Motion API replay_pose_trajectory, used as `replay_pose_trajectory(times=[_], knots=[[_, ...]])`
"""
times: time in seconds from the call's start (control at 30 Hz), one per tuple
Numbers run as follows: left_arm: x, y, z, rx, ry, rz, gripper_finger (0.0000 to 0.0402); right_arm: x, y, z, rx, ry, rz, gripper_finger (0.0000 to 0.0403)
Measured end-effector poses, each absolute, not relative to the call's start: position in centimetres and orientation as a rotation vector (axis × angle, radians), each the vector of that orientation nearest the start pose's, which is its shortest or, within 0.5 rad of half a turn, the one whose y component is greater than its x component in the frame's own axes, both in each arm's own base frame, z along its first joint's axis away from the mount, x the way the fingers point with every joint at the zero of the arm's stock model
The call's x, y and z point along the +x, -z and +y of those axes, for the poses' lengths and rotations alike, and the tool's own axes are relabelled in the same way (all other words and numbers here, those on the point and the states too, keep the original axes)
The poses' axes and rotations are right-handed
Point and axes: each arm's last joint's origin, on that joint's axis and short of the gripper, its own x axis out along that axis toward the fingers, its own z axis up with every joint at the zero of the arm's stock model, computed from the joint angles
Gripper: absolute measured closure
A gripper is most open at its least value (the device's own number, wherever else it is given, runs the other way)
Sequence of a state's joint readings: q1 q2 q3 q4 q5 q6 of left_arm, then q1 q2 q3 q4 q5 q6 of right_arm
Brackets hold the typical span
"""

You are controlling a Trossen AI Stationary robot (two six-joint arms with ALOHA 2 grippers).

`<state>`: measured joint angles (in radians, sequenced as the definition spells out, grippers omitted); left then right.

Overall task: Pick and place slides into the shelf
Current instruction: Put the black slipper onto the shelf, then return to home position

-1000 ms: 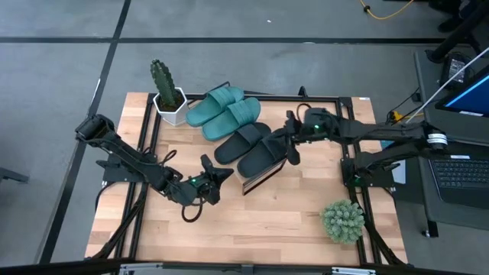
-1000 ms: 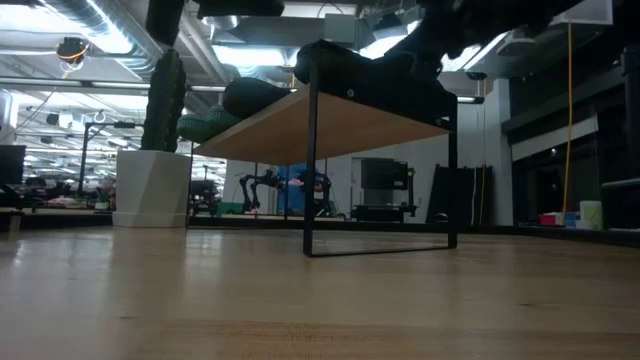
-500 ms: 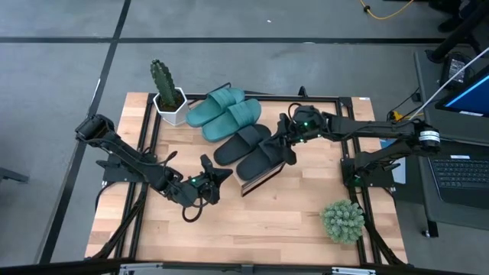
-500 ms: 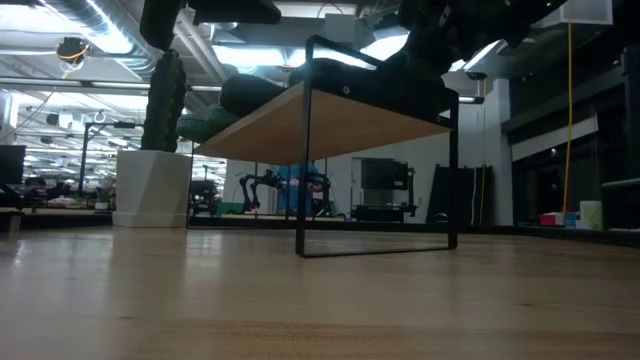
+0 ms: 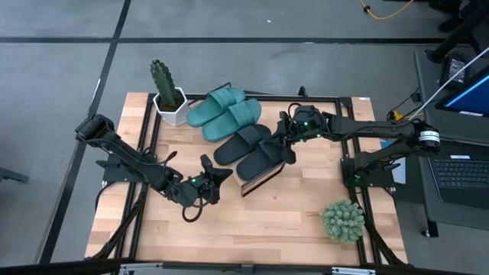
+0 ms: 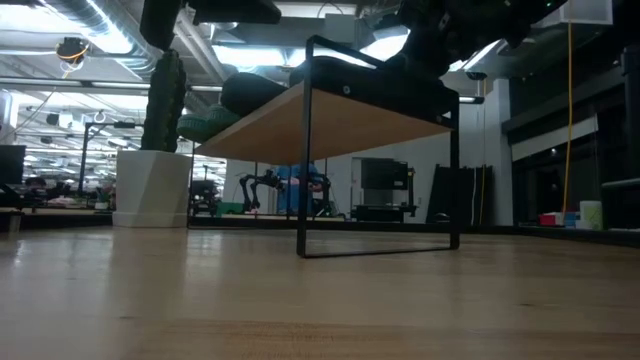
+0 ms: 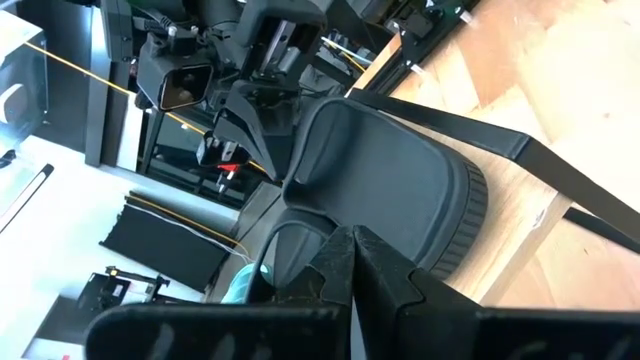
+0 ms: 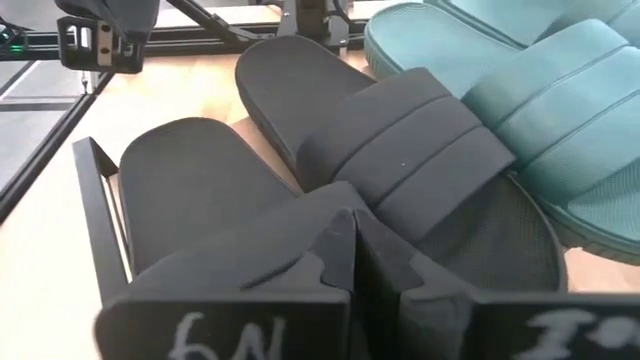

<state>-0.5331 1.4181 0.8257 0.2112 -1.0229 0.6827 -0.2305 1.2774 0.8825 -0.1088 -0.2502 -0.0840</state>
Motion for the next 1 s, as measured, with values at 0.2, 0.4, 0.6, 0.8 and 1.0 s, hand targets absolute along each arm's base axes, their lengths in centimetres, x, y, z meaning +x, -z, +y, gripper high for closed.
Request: replay_pose_trajectory(times=[0.2, 0.4, 0.6, 0.8, 1.0], knots=[[26.6, -24.7, -12.9, 0.927, -0.346, 0.424, 0.0401, 27.1, -26.7, -5.7, 0.04, -0.038, 0.515, 0.0397], [26.6, -24.7, -12.9, 0.923, -0.335, 0.418, 0.0401, 27.3, -26.7, -5.7, 0.032, -0.029, 0.485, 0.0397], [26.6, -24.7, -12.9, 0.921, -0.334, 0.417, 0.0401, 27.4, -27.9, -5.8, 0.011, -0.019, 0.457, 0.0397], [26.6, -24.7, -12.9, 0.902, -0.339, 0.411, 0.0401, 27.0, -29.7, -5.5, -0.007, -0.032, 0.455, 0.0397], [26.6, -24.8, -12.6, 0.832, -0.356, 0.406, 0.0401, 25.2, -32.3, -4.5, -0.05, -0.056, 0.394, 0.0397]])
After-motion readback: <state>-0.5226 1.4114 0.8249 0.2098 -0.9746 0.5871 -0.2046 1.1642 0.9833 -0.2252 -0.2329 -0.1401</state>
